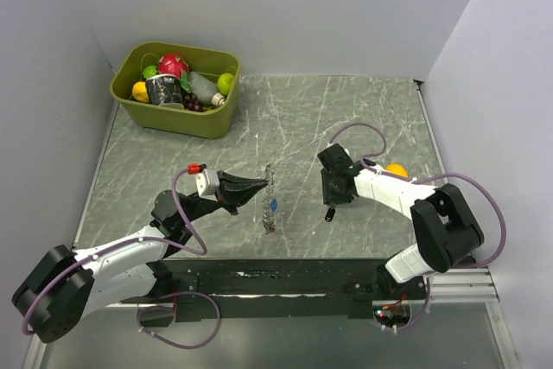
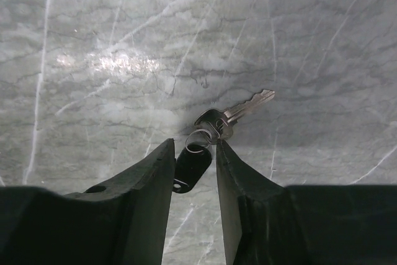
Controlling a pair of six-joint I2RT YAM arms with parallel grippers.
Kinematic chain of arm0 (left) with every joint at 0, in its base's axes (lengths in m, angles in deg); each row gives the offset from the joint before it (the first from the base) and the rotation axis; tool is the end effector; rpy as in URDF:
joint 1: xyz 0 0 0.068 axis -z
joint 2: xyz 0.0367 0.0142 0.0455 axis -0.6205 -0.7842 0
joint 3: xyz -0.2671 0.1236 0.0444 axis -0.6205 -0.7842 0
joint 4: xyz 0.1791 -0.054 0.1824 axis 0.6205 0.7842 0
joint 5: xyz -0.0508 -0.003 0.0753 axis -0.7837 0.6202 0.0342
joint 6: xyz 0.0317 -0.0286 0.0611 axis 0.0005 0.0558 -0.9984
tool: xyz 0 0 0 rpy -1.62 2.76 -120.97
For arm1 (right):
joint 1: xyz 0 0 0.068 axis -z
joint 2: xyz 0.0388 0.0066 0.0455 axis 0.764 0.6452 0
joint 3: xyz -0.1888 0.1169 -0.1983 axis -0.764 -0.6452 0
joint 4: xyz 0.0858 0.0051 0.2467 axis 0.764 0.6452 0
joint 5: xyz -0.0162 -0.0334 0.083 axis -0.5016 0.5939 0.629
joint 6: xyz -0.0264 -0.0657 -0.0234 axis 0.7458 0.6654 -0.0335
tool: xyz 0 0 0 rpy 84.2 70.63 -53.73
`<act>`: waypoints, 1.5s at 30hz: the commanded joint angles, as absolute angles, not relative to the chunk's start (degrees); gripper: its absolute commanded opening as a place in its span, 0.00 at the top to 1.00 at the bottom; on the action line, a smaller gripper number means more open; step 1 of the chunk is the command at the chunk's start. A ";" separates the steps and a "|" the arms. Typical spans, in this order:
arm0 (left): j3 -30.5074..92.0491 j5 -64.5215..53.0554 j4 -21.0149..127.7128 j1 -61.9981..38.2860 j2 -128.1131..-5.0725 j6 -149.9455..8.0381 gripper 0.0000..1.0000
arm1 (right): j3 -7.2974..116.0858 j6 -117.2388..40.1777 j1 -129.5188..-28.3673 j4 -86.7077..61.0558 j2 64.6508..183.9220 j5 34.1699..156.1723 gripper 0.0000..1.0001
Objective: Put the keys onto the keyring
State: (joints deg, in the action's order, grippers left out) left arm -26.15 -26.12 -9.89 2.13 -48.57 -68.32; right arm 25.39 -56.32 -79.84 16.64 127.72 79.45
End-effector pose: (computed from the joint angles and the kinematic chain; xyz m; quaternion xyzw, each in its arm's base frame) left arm 0.1358 -0.1553 0.2885 0.3223 0.4724 -0.4926 0.6560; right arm 0.2411 0.1291 0.1728 -0.0328 0.9786 0.0261 0.2012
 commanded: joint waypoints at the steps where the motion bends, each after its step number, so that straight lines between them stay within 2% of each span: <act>1: -25.05 -26.47 -15.39 2.34 -48.14 -69.17 0.99 | 26.84 -56.94 -80.31 16.20 128.46 79.18 0.60; 11: -25.40 -26.74 -15.65 2.34 -47.96 -68.73 0.99 | 26.66 -56.85 -80.49 15.85 131.44 79.44 0.65; 14: -25.49 -26.65 -15.30 2.34 -47.61 -68.91 0.99 | 26.57 -56.76 -80.49 15.50 132.15 80.15 0.69; 17: -25.58 -26.65 -14.77 2.34 -47.09 -69.17 0.99 | 26.48 -56.68 -80.49 15.32 131.63 80.32 0.76; 18: -25.58 -26.56 -14.60 2.34 -46.91 -69.26 0.99 | 26.31 -56.68 -80.49 15.23 131.28 80.41 0.83; 21: -25.66 -26.39 -14.24 2.34 -46.56 -69.53 0.99 | 26.31 -56.15 -80.49 15.32 129.96 80.67 0.95; 24: -25.58 -26.39 -13.98 2.25 -46.38 -69.70 0.99 | 26.48 -55.54 -80.58 15.76 128.29 81.11 1.00; 33: -25.75 -26.13 -11.96 2.34 -45.24 -70.14 0.99 | 26.49 -53.43 -80.84 15.59 120.73 82.87 1.00; 45: -25.67 -26.82 -9.59 2.34 -43.66 -70.84 0.99 | 23.24 -50.44 -80.93 9.08 107.99 91.83 1.00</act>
